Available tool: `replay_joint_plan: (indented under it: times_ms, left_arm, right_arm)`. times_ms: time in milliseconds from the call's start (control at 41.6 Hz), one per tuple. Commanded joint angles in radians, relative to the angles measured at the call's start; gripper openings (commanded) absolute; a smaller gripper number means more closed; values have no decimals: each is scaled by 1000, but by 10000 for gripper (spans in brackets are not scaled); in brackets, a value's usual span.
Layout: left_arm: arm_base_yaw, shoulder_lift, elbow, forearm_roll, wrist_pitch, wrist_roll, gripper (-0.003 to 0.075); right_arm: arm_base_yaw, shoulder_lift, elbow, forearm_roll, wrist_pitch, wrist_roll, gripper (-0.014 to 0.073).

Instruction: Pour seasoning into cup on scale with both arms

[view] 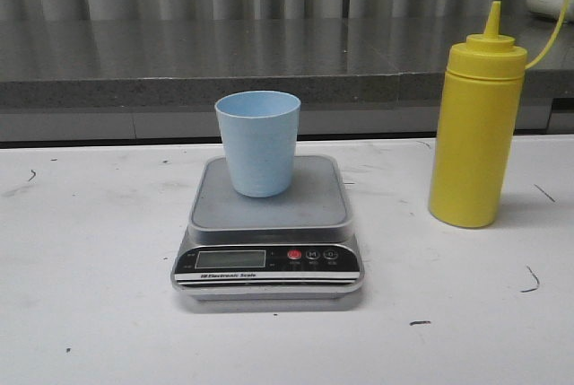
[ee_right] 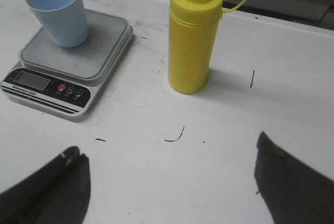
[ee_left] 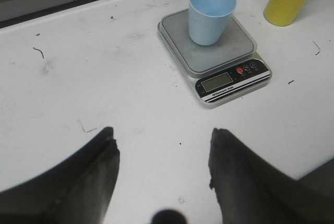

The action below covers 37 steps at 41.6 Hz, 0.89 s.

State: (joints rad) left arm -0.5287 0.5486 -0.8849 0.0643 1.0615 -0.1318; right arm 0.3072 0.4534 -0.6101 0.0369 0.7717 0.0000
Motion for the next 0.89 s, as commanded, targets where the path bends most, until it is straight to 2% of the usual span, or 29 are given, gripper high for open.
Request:
replay_joint_plan:
  times_ms: [0,48,217,289,337,529,866]
  left_arm:
    - [0,3,-23,-2,-76,-6,388]
    - [0,3,-23,-2,-76,-6,388]
    - [0,3,-23,-2,-81,-6,378]
    - [0,3,-23,-2,-81,-6,314]
    - [0,3,-23,-2,-81,-6,260]
    - [0,3,-23,-2,-81,-6,-20]
    - [0,3,-23,-2,-82,-6,-20]
  right_arm:
    - [-2,4,-21,7,-80,-11,586]
    - [-2,4,-21,7,-80,-11,507]
    - [-2,4,-21,7,-80,-11,142]
    - [-2,4,-21,7,-80,-11,3]
    - [-2,4,-21,7,-80,-11,-57]
    - [-2,4,-21,6,-71,-11,-68]
    - [-2,4,-21,6,-69,-11,-68]
